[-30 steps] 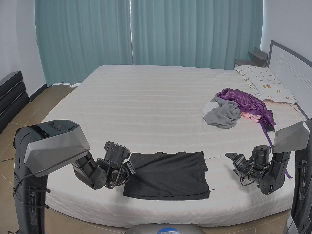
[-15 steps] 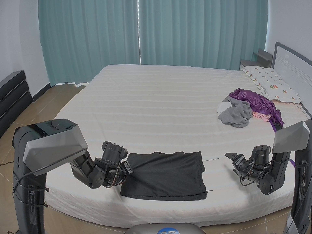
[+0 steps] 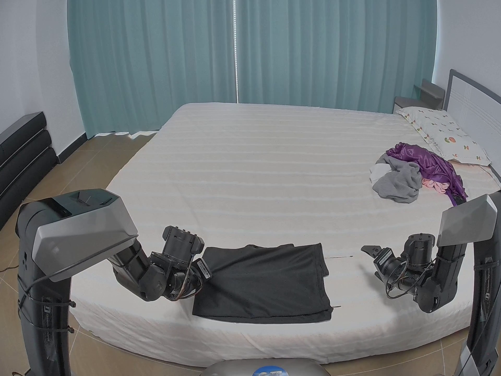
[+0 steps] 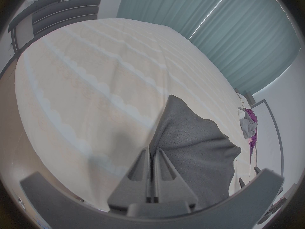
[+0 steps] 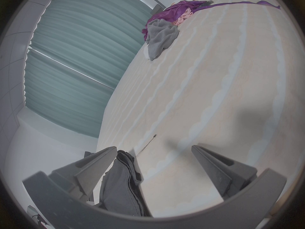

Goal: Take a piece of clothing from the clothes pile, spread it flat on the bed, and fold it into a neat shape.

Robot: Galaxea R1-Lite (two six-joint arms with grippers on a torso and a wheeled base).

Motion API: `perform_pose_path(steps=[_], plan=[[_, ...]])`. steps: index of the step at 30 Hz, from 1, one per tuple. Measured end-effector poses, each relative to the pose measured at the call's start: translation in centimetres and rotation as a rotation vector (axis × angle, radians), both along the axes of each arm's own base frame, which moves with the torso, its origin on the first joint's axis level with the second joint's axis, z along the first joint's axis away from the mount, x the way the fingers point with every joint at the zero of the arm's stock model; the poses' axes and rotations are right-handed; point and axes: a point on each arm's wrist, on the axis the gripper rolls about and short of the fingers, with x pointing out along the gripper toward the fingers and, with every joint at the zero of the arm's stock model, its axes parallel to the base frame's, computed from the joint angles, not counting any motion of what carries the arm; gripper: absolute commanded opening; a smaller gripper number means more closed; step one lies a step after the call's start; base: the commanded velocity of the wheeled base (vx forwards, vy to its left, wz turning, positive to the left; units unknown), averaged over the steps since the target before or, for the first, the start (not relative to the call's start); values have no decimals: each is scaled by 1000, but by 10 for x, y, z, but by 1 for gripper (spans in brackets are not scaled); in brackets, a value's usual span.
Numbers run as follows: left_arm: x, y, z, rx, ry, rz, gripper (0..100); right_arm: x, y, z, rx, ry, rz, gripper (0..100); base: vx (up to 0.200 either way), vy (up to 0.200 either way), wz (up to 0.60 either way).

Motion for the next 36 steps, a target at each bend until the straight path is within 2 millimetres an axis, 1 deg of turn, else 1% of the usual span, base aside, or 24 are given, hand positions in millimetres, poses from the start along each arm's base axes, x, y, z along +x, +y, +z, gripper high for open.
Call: perform_pose_path(steps=[5,15,20,21,36], plan=[[-1,0,0,4,7,1,0,0,0,0,0,0,1,100,0,200,0],[-4,-2,-2,-5,44,29,0,0,0,0,0,1,1,100,0,0,0],[-4,-3,1,-11,45,34,0,0,0,-1,-1,1,0,100,0,0,0],[-4,-3,1,-10,48,34,100,0,0,-1,0,1,0,100,0,0,0],[-5,-3,5,-31,50,52,100,0,0,-1,0,1,0,100,0,0,0]])
